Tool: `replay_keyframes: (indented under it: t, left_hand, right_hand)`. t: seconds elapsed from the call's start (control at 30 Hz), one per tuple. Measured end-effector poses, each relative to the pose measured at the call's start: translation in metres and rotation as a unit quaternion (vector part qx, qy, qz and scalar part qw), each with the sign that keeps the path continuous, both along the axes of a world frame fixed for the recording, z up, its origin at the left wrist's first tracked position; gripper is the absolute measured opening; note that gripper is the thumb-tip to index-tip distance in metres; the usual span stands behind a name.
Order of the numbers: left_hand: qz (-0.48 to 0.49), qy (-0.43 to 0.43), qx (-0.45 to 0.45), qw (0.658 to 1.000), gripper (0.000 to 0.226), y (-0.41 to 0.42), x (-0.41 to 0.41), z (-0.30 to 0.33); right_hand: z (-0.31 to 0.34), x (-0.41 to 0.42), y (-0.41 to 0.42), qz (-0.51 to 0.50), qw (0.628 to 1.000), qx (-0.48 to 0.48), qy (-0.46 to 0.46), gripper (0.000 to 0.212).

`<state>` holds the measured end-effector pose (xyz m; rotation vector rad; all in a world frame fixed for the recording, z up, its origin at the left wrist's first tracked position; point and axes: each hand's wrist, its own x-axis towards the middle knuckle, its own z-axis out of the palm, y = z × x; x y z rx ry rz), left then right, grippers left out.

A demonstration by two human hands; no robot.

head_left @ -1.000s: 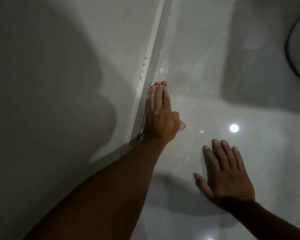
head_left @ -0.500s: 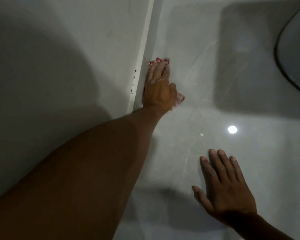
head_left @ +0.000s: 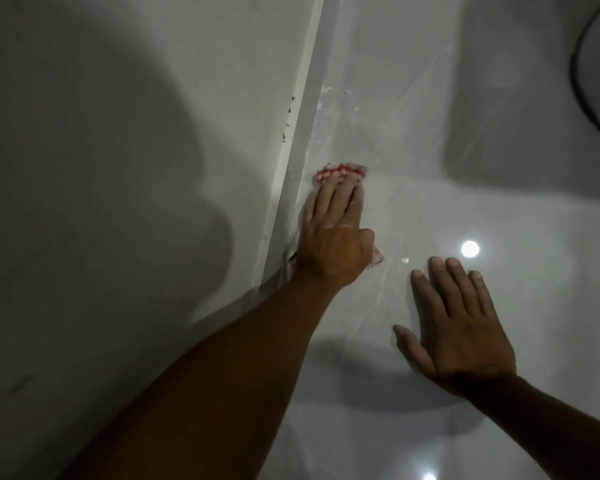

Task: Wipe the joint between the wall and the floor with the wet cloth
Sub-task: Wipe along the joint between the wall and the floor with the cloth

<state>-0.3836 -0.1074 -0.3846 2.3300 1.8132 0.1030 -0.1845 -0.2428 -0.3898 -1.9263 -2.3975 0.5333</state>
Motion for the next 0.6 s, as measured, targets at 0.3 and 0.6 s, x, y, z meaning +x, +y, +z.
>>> replay_keyframes:
  t: [0.3,0.6]
  left_hand:
    - [0.051,0.013,0.041,0.998,0.071,0.067,0.001,-0.001]
    - [0.101,-0.129,0.028,0.986,0.068,0.130,0.018,0.002]
  right_hand:
    - [-0.003,0.000,0.001,0.002,1.000,0.012,0.009,0.086]
    - [-0.005,0.004,-0.001,0.012,1.000,0.011,-0.001,0.086]
